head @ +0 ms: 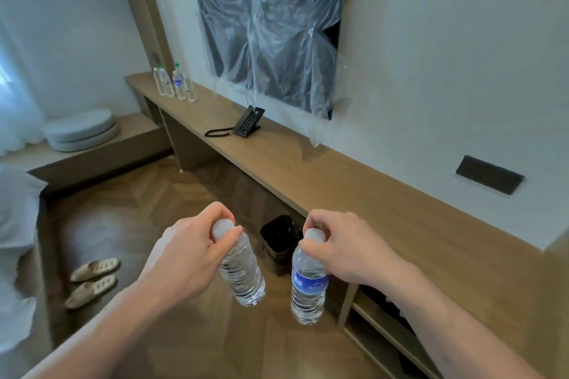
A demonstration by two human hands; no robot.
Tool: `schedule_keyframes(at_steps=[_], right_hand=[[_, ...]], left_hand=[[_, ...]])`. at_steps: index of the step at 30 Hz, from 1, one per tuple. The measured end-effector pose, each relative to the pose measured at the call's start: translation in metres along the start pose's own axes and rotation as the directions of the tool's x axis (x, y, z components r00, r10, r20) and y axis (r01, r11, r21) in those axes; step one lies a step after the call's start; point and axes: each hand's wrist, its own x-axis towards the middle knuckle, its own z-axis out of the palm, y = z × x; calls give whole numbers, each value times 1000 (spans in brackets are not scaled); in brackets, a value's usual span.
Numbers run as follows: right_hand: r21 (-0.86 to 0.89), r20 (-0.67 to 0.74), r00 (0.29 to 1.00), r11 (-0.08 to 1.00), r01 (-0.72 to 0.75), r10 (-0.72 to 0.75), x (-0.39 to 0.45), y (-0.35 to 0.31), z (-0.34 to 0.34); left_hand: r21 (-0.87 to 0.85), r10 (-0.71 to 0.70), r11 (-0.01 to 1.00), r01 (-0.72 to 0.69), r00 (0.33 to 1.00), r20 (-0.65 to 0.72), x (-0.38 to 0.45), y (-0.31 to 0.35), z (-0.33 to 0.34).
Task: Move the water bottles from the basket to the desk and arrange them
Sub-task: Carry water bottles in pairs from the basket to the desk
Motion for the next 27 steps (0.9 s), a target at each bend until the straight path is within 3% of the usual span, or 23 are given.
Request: schedule_keyframes(at_steps=[13,27], right_hand=[[-38,43,978,978,207,-205,207,-57,-1],[-51,61,978,978,201,-198,399,-162,60]], left_hand=[[-33,-142,990,138,965,-220,134,-76,-32],[-15,-147,989,146,976,-160,285,-252,-77]])
